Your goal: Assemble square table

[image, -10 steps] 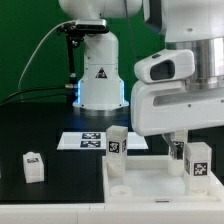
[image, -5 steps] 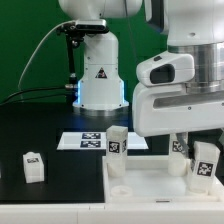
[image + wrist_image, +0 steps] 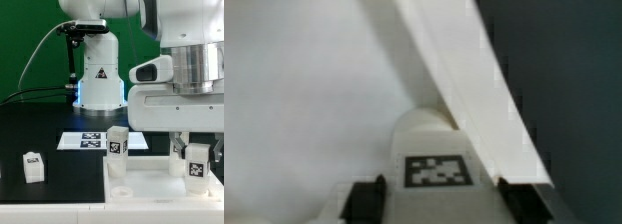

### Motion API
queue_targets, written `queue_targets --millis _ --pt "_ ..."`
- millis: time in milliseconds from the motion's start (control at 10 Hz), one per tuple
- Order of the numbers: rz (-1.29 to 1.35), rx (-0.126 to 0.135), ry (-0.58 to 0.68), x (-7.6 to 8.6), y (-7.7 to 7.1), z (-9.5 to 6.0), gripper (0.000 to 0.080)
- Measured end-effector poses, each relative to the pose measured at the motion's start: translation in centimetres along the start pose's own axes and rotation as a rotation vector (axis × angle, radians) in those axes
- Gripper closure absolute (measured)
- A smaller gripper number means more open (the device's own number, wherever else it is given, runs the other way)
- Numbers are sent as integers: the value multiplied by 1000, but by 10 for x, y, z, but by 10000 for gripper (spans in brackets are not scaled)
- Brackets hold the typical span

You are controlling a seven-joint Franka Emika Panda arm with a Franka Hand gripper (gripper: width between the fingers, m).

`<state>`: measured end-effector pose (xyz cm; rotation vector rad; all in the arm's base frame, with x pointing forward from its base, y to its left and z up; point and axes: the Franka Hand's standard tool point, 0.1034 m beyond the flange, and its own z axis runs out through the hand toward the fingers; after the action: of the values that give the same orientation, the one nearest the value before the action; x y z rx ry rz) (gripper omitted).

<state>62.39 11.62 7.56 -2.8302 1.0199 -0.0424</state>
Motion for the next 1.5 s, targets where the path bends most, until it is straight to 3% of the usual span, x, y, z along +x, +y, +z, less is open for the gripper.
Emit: queue_targets --millis 200,400,600,800,900,1000,1300,1500 --pt "243 19 -10 1 -1 0 510" --pt "466 76 -56 7 0 -1 510" --pt "395 70 -53 4 -1 0 511" --pt "107 64 -34 2 -3 0 213" --pt "-93 59 -18 2 -4 -2 213" --pt "-178 53 -12 0 -6 -2 160" --pt "-404 48 -4 4 -2 -2 152" --pt "-809 -1 33 15 -3 -7 151"
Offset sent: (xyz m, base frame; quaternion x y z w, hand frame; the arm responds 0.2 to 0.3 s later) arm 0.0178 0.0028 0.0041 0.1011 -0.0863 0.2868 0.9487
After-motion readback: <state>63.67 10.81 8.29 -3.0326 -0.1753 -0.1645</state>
